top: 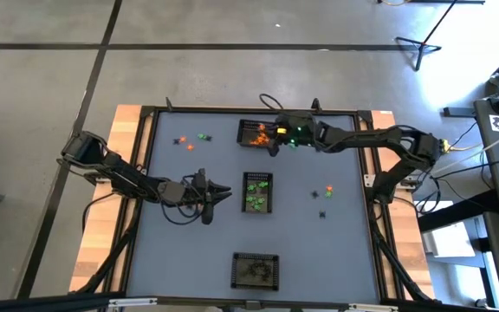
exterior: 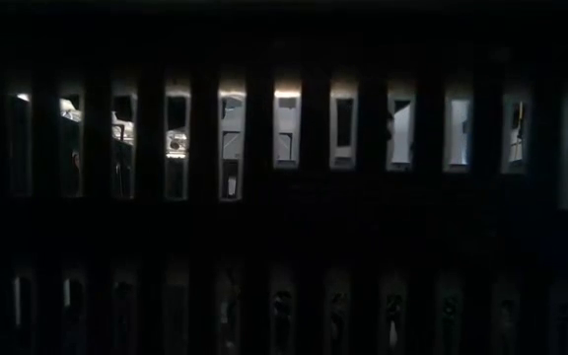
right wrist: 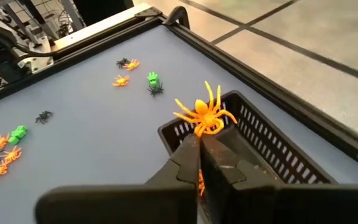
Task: Sort Halloween decoration
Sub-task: Put the orange spider toy into the top black bin, then put the green skeleton toy into the center black bin
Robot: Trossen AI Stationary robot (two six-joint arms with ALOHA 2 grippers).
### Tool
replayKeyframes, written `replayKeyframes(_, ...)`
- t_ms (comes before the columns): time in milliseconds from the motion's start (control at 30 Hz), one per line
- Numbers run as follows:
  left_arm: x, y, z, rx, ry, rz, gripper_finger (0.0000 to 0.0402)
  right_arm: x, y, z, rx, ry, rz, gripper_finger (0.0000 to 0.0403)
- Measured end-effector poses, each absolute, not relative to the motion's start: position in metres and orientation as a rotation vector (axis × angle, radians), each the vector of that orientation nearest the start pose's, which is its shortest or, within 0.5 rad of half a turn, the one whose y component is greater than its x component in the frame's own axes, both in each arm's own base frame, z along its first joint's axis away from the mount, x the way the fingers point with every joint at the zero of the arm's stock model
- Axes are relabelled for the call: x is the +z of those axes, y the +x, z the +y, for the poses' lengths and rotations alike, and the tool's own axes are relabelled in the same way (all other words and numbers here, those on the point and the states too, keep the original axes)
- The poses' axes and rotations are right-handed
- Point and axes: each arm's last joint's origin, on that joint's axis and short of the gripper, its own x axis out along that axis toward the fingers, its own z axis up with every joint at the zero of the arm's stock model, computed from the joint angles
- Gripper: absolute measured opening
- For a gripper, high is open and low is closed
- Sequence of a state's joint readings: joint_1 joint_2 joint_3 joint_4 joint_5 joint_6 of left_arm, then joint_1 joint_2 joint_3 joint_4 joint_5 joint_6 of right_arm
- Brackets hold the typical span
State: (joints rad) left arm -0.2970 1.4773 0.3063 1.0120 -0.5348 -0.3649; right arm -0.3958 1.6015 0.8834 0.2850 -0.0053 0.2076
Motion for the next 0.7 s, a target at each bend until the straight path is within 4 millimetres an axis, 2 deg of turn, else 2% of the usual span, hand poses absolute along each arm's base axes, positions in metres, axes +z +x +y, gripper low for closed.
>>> replayKeyframes(333, 0.147, 0.231, -0.054, 0.297, -0.304, 0.118, 0.0075, 0.214, 0.316, -0.127, -0.339, 0.251, 0.391, 0.0139)
replayKeyframes(400, 0.145, 0.23, -0.054, 0.302, -0.314, 0.132, 0.0075, 0.218, 0.319, -0.118, -0.285, 0.252, 0.371, 0.0147)
replayKeyframes(533, 0.142, 0.23, -0.054, 0.323, -0.342, 0.151, 0.0075, 0.229, 0.318, -0.088, -0.175, 0.211, 0.305, 0.0144)
replayKeyframes(700, 0.14, 0.229, -0.053, 0.349, -0.368, 0.162, 0.0075, 0.235, 0.291, -0.057, -0.096, 0.158, 0.211, 0.0128)
